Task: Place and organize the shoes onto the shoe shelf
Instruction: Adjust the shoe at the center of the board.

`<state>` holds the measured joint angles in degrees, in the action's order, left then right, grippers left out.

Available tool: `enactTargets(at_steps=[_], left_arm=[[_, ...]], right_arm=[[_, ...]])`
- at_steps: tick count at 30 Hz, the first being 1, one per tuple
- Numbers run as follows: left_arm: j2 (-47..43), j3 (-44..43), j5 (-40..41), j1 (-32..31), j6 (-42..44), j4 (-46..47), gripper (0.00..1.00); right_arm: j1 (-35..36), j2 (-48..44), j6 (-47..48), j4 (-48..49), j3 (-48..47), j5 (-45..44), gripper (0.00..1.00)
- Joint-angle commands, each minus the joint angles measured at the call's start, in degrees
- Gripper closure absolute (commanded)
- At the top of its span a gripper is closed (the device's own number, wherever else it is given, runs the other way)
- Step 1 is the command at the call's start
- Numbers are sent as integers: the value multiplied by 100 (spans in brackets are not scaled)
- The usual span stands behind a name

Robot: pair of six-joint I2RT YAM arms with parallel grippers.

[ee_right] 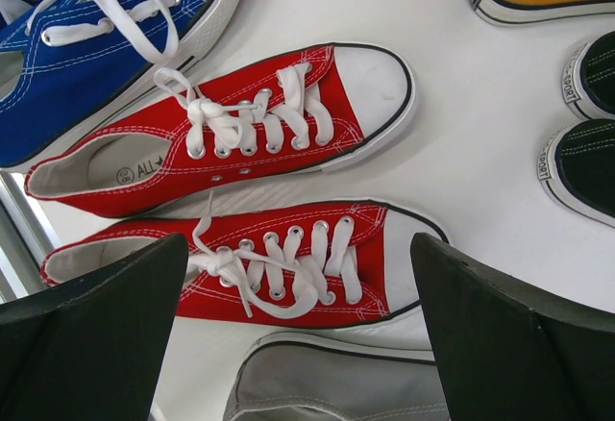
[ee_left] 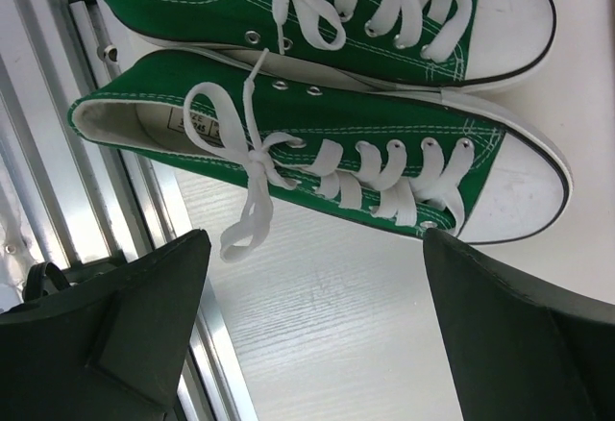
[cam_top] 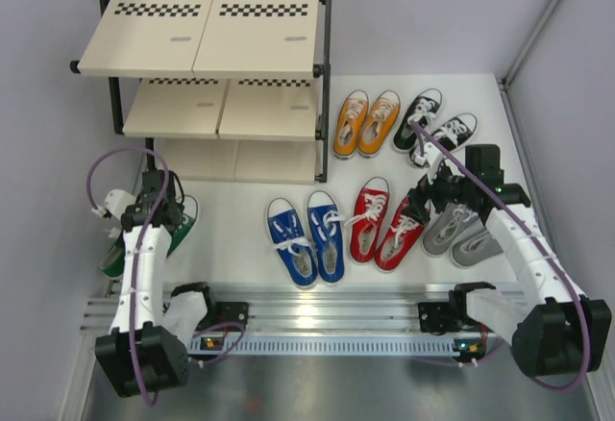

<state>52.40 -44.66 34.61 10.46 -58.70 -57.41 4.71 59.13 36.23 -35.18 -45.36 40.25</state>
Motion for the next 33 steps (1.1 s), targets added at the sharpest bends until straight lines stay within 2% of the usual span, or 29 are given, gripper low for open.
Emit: enactTargets(at_steps=[1,11,22,26,28,33], left_arm=[[15,37,220,167,-107,125,2],[780,213,309,387,25,599,3],[763,318,327,457,903,1232,3],[622,274,134,475,1447,1485,2],[578,475,-224,545,1597,1714,2],[1113,450,-1008,1027,1712,1856,7]], right_arm=[[-40,45,69,196,-25,168,1],[-84,-60,95,213,36,159,1],[-84,-148,192,257,98,229,1],[-84,-174,227,283,107,238,0],[-84,-183,227,275,98,246,1],[-84,-253,253,266,80,229,1]])
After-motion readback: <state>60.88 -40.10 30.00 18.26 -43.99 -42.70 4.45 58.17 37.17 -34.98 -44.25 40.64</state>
